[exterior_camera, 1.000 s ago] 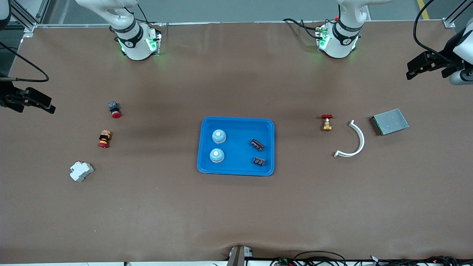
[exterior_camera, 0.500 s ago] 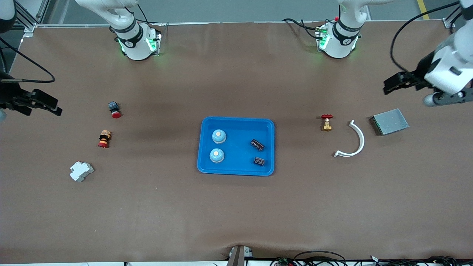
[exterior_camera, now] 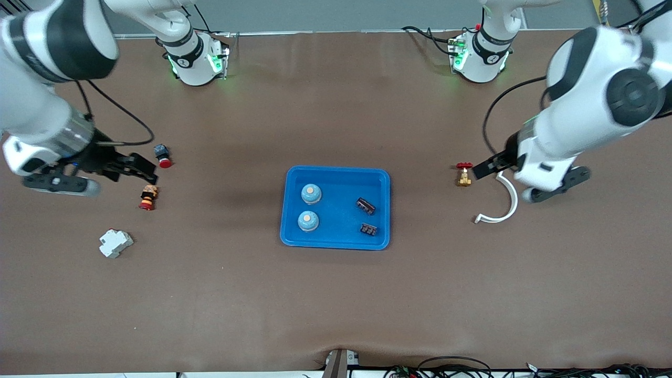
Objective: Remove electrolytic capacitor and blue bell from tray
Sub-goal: 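Reach the right gripper toward the bells while the left gripper reaches the capacitors, then lower the right gripper onto a bell while the left gripper lowers onto a capacitor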
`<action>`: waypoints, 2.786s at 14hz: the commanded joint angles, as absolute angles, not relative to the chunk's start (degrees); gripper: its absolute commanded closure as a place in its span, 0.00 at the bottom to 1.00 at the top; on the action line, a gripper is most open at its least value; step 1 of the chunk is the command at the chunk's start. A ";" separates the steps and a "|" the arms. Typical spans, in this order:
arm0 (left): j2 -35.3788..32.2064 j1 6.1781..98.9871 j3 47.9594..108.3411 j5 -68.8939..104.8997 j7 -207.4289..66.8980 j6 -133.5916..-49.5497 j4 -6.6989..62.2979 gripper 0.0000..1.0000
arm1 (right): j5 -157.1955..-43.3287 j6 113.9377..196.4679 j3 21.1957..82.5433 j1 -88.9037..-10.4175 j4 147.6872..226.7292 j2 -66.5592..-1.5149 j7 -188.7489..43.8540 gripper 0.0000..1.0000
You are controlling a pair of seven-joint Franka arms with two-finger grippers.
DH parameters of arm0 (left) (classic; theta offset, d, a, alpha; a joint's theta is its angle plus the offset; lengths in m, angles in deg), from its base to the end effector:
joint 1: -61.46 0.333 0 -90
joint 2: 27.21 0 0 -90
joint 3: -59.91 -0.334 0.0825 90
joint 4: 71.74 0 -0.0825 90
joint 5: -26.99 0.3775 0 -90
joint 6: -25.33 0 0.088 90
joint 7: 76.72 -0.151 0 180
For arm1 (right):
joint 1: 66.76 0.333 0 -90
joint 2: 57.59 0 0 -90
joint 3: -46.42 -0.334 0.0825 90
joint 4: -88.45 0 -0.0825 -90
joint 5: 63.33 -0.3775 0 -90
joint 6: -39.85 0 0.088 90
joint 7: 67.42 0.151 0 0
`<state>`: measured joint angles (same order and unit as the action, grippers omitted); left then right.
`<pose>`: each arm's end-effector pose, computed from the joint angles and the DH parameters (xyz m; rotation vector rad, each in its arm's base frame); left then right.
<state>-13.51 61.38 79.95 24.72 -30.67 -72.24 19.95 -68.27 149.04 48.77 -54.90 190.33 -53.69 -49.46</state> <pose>0.5764 -0.1997 0.4644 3.0132 0.7125 -0.2611 0.5779 0.1072 0.4923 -3.0383 0.2638 -0.0595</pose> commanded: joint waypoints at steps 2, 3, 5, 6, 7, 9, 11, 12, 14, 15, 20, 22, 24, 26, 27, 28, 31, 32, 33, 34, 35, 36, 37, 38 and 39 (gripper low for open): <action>-10.86 59.18 80.30 25.23 -24.08 -74.86 18.97 0.00 | -67.90 151.20 49.32 -47.62 190.84 -49.78 -39.05 0.00; -9.99 58.39 80.22 25.24 -23.29 -75.13 18.88 0.00 | -67.90 151.46 49.32 -45.68 190.67 -48.64 -36.07 0.00; -8.67 57.51 80.22 25.41 -19.17 -77.58 18.88 0.00 | -65.72 152.43 49.32 -40.50 189.88 -44.87 -29.04 0.00; -8.40 56.54 80.22 26.02 -18.19 -78.20 18.88 0.00 | -64.31 153.56 49.32 -38.22 189.53 -42.58 -25.27 0.00; -7.96 56.27 80.22 26.90 -17.66 -78.38 18.88 0.00 | -63.69 155.84 49.32 -35.50 189.61 -40.47 -22.10 0.00; -7.35 55.40 80.22 27.43 -16.17 -79.43 18.79 0.00 | -63.68 160.58 49.32 -31.88 189.61 -36.69 -15.68 0.00; -6.12 54.87 80.22 27.52 -14.32 -80.49 18.53 0.00 | -63.68 165.77 49.32 -29.06 189.70 -33.61 -11.27 0.00; -5.50 54.17 80.22 27.44 -13.79 -81.54 18.53 0.00 | -63.85 167.88 49.23 -28.62 189.70 -32.29 -10.38 0.00; -4.45 53.64 80.22 27.44 -11.95 -83.38 18.53 0.00 | -63.94 170.88 49.23 -27.22 189.70 -30.09 -8.01 0.00; -3.92 53.55 80.22 27.43 -10.81 -84.35 18.44 0.00 | -63.86 171.76 49.32 -26.60 189.61 -29.12 -7.48 0.00; -0.50 51.27 80.22 27.44 -3.43 -88.56 18.61 0.09 | -63.68 176.06 49.32 -25.19 189.61 -25.70 -5.55 0.00; 1.52 49.77 80.22 27.52 0.87 -90.85 18.88 0.10 | -63.59 178.18 49.32 -24.66 189.52 -23.94 -5.19 0.00; 3.11 48.02 80.21 28.48 5.87 -92.26 19.14 0.14 | -63.59 178.89 49.32 -24.57 189.00 -22.88 -5.19 0.00; 4.42 46.70 80.22 29.72 11.41 -95.15 19.93 0.18 | -63.59 178.89 49.32 -24.48 188.65 -22.00 -5.19 0.00; 5.04 46.26 80.22 29.81 13.09 -97.43 20.98 0.19 | -63.51 178.98 49.32 -24.48 188.56 -21.65 -5.10 0.00; 5.22 45.90 80.22 29.72 14.24 -100.59 22.64 0.22 | -63.50 178.98 49.32 -24.22 187.95 -20.95 -5.10 0.00; 6.71 44.76 80.22 29.81 18.46 -107.98 26.69 0.29 | -63.50 178.98 49.41 -23.78 186.19 -18.83 -3.87 0.00; 7.41 44.15 80.13 29.72 19.95 -110.09 27.22 0.29 | -63.50 178.98 49.41 -23.69 186.18 -18.66 -3.78 0.00; 8.64 43.45 80.13 29.98 21.96 -112.11 27.23 0.29 | -63.42 179.15 49.41 -23.69 186.18 -18.65 -3.78 0.00; 9.70 42.31 79.78 30.33 23.73 -114.13 27.23 0.30 | -62.89 179.24 49.41 -23.69 186.18 -18.65 -3.78 0.00; 10.49 41.51 79.60 31.38 25.22 -114.85 27.23 0.30 | -62.37 179.24 49.41 -23.69 186.18 -18.39 -3.78 0.00; 10.93 41.42 79.60 32.96 26.63 -114.94 27.23 0.30 | -62.27 179.24 49.41 -23.69 186.18 -18.22 -3.78 0.00; 11.63 41.33 79.60 34.28 28.12 -114.94 27.23 0.31 | -62.27 179.41 49.41 -23.69 186.18 -18.13 -3.78 0.00; 12.51 41.24 79.60 35.33 29.79 -115.21 26.97 0.32 | -62.19 179.59 49.41 -23.69 186.18 -18.13 -3.78 0.00; 13.13 40.98 79.60 36.74 31.37 -116.25 26.88 0.32 | -62.01 179.68 49.41 -23.69 186.18 -17.87 -3.78 0.00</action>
